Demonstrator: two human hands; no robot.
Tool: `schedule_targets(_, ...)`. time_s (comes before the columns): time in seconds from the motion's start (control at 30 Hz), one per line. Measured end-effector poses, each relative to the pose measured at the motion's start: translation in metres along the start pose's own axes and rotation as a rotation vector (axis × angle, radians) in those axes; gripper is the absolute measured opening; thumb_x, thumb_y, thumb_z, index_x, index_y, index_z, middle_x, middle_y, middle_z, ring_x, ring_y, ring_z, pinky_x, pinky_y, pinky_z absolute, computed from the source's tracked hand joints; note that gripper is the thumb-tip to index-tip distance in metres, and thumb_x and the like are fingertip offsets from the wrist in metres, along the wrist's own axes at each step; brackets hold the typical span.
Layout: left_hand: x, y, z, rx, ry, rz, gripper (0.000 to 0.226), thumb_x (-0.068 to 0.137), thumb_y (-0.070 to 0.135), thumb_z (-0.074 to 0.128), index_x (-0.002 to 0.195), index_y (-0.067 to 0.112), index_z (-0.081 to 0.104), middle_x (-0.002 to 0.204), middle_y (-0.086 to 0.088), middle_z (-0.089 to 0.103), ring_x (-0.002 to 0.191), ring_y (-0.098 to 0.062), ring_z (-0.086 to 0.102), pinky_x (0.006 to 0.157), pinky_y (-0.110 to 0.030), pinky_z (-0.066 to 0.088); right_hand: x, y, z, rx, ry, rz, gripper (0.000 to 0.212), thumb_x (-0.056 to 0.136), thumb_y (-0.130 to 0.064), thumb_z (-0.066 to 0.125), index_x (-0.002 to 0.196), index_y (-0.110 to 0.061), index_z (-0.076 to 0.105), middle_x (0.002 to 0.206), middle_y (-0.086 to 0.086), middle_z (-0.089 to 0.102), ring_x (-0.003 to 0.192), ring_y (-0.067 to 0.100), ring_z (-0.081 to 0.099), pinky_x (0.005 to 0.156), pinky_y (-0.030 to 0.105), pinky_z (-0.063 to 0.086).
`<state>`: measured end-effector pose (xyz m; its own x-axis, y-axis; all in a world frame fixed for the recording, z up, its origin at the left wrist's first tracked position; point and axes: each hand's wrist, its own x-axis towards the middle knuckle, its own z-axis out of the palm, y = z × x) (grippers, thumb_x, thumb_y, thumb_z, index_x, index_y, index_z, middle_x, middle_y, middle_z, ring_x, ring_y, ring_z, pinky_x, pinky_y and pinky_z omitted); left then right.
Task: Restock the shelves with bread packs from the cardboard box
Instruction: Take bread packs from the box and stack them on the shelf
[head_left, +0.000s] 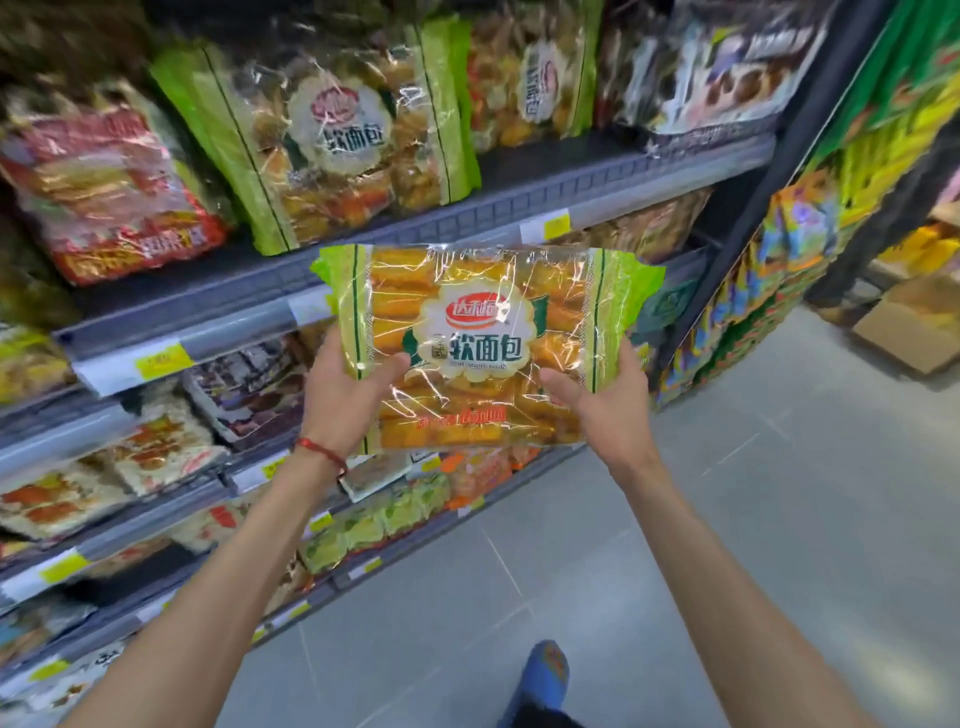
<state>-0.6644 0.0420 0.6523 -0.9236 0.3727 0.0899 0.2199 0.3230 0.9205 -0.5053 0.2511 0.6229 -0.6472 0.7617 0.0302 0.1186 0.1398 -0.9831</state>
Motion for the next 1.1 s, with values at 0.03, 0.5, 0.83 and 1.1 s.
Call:
schedule_targets(0.03,0.014,0.008,0.012,0.015,0.003,0.001,0.058,0.078,0.044,0.077,0.129,0.028,0.055,0.122,0.003,0.066,0.111,-0.018,0.062,0.099,-0.041,0.049,0.02,-0.002,-0.005,-0.004,0.0,-0.002,0.118,0.079,-0.042,0.088,0.165,-0.014,0.013,0.172,0.002,0.019,0.158,0.018,0.018,0.124,0.034,0.019)
schedule_targets(0.5,0.199,0.094,0.147,-0.067,0.366,0.192,0.039,0.081,0.047,0.069,0.117,0.034,0.06,0.109,-0.001,0.067,0.1,-0.028,0.066,0.084,-0.053,0.056,0.27,-0.06,-0.044,0.046,0.041,-0.116,0.11,0.084,-0.051,0.081,0.165,-0.021,0.014,0.172,-0.003,0.018,0.157,0.015,0.018,0.126,0.04,0.019)
schedule_targets(0.83,0.301,0.147,0.212,-0.079,0.451,0.148,0.046,0.083,0.04,0.073,0.111,0.005,0.061,0.094,-0.006,0.061,0.084,-0.023,0.056,0.079,-0.038,0.047,0.413,-0.094,-0.064,0.027,0.011,-0.151,0.108,0.086,-0.054,0.076,0.166,-0.021,0.011,0.173,-0.003,0.013,0.158,0.016,0.017,0.127,0.042,0.022)
schedule_targets(1.1,0.334,0.148,0.252,-0.11,0.523,0.036,0.078,0.085,0.044,0.073,0.15,0.015,0.04,0.152,-0.008,0.045,0.14,-0.022,0.042,0.117,-0.027,0.029,0.5,-0.088,-0.056,-0.009,-0.048,-0.279,0.106,0.077,-0.063,0.083,0.158,-0.014,0.036,0.152,-0.013,0.049,0.142,0.006,0.042,0.124,0.029,0.03)
